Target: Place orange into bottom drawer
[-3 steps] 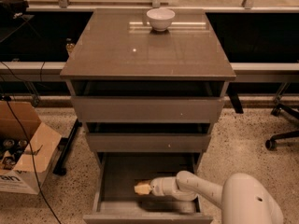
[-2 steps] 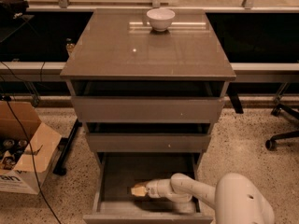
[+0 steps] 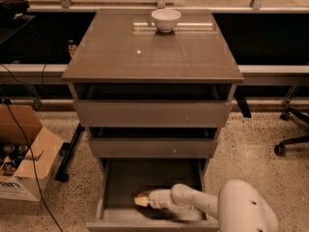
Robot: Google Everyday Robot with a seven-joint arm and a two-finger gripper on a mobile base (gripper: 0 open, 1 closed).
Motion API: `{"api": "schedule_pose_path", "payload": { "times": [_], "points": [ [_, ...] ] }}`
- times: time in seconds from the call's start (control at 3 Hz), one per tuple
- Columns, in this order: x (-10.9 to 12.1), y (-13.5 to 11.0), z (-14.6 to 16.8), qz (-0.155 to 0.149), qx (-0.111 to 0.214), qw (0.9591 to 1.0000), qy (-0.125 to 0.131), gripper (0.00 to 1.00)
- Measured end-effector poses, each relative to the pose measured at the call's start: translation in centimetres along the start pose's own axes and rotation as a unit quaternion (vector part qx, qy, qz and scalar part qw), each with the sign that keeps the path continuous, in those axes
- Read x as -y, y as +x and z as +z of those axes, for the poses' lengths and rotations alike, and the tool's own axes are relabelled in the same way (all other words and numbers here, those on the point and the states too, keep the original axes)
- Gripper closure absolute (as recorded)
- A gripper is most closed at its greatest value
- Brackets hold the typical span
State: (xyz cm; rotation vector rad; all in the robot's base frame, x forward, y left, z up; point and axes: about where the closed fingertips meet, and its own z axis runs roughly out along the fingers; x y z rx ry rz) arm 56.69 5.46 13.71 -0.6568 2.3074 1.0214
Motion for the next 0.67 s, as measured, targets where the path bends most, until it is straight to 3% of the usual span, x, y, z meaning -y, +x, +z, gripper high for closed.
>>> {"api": "schedule_pose_path", "payload": {
  "times": [0.33,0.67],
  "points": [
    [0.13,0.13,0.2,-0.001,-0.001,1.0,0.007,0.08],
    [0.04,0.17,0.29,-0.001,-0.001,1.0,0.007,0.0]
  ]
}}
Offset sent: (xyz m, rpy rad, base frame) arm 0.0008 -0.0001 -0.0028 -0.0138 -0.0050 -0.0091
